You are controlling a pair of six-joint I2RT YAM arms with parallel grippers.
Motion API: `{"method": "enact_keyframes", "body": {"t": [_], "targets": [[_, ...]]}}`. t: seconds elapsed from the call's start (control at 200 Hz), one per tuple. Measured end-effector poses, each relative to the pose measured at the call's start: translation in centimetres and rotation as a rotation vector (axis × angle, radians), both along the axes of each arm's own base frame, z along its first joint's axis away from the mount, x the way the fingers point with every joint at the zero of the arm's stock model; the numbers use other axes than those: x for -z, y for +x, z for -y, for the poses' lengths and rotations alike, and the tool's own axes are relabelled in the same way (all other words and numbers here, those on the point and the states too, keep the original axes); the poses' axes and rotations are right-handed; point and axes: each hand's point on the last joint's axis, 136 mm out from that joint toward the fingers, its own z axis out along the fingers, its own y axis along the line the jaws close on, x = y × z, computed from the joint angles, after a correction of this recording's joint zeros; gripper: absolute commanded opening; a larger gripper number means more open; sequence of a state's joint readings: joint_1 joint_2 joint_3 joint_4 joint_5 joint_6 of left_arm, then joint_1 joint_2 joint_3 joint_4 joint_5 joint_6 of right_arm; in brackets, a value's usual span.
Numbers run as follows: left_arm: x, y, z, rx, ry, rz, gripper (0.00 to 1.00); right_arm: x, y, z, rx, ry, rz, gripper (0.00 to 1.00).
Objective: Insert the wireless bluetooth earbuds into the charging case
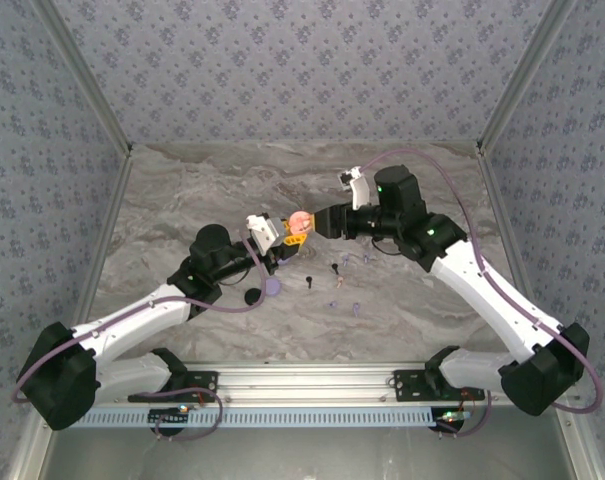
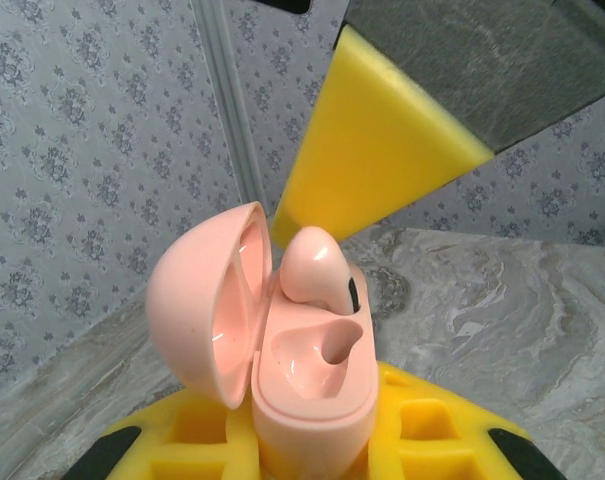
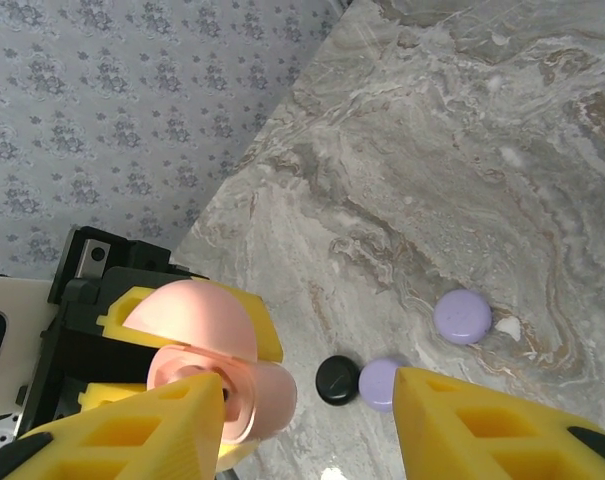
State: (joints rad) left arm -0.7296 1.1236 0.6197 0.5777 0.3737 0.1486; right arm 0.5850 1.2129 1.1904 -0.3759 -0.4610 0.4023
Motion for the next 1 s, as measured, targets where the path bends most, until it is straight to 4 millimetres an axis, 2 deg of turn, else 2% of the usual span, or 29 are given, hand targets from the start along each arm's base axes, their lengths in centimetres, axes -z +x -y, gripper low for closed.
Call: {"method": "enact_keyframes", "body": {"t": [0.23,0.295,0.395,0.53,0.7,0.85,0.909,0.999], "targets": [[0.0,0.0,0.0,-0.001,0.0,0.0,0.07,-1.7,-0.3,2.6,0.077,-0.008,0.065,0.58],[0.0,0.1,0.0,-0.005,0.0,0.0,0.07,-1.3,-0.2,3.6,0.11,-0.025,0.059,0.58],[-0.1,0.2,-0.2,-0.016,-0.001,0.001,0.07,0.5,0.2,4.9,0.167,-0.079,0.017,0.56],[-0.7,0.0,-0.7,-0.032,-0.009,0.011,0.07,5.3,0.3,6.7,0.234,-0.206,-0.091,0.54],[-0.6,-0.4,-1.6,-0.057,-0.012,0.014,0.07,13.9,-0.7,8.4,0.272,-0.381,-0.28,0.51],[0.3,-0.4,-1.9,-0.074,0.004,-0.003,0.07,20.9,-2.2,8.8,0.266,-0.485,-0.459,0.51],[0.6,-0.3,-2.0,-0.077,0.012,-0.011,0.07,22.5,-2.4,8.3,0.258,-0.503,-0.492,0.51],[0.6,-0.3,-2.0,-0.08,0.013,-0.012,0.07,23.7,-2.2,7.2,0.245,-0.512,-0.503,0.51]]}}
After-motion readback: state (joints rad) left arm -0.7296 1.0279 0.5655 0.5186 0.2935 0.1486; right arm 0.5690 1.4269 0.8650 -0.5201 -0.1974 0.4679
